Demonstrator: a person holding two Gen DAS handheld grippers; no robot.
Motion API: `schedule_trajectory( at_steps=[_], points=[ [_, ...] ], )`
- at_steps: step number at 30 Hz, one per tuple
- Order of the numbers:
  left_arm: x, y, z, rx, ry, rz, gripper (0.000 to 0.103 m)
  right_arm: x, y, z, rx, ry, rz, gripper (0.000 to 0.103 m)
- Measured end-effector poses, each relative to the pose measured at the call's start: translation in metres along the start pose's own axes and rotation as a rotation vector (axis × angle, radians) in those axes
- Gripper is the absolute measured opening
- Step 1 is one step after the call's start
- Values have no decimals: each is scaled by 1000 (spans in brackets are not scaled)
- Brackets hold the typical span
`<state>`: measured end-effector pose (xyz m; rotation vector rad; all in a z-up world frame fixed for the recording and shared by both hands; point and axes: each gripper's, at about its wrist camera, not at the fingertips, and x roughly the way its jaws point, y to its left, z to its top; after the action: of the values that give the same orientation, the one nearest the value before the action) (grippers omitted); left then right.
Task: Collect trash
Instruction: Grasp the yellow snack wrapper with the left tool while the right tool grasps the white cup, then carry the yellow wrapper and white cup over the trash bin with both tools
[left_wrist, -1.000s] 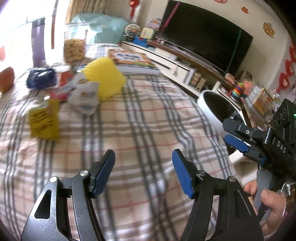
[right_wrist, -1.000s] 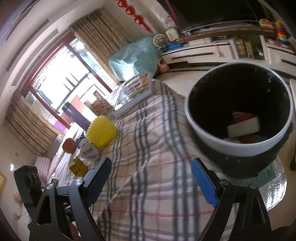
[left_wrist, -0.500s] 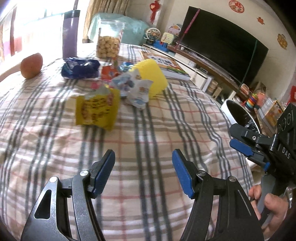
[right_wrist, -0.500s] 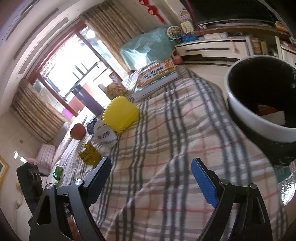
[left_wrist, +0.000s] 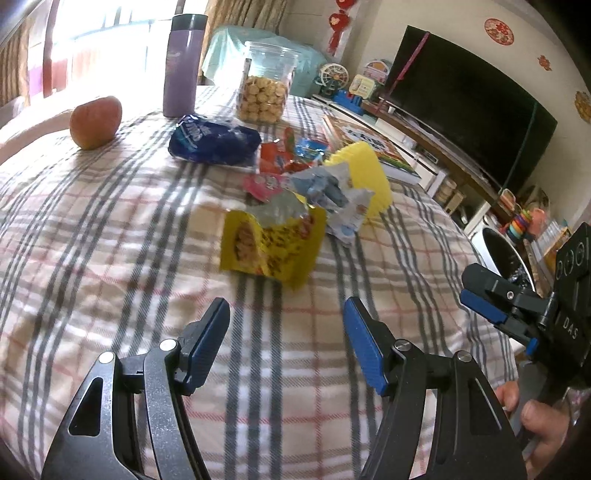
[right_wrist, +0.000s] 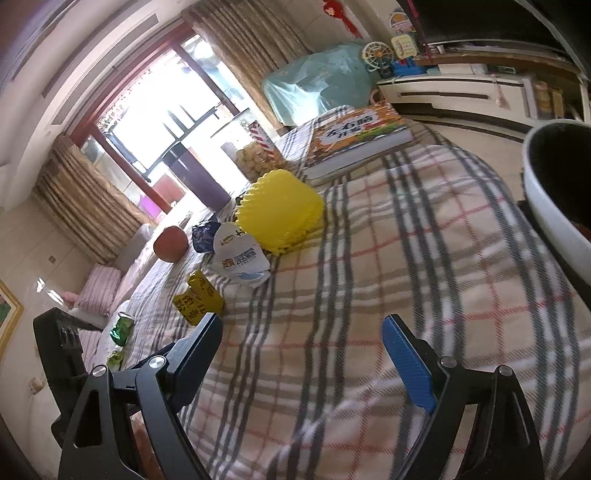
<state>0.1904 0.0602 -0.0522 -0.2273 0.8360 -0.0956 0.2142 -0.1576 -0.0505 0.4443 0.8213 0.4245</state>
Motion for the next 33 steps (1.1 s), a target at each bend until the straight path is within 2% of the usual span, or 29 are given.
schedule_trajectory(
  at_steps=[8,13,16,20,24,26,30,33],
  points=[
    [13,10,20,16,-14,12,65,29,13,13,-12,18,48,88],
    [22,13,28,35,-14,10,64,51,25,23,-35,41,76,80],
    [28,14,31,46,-3,2,53,68,29,28,-37,66,91,74],
    [35,15,31,52,4,-2,44,92,33,32,-43,105,95,66],
    [36,18,32,51,-1,-17,29,107,36,35,-61,125,95,43],
    [34,18,33,50,-3,-21,19,107,37,33,-71,125,99,41],
    [29,18,29,46,-7,-37,9,95,37,29,-75,108,120,37],
    [21,11,25,52,-17,-53,9,81,36,24,-71,94,136,37]
  ],
)
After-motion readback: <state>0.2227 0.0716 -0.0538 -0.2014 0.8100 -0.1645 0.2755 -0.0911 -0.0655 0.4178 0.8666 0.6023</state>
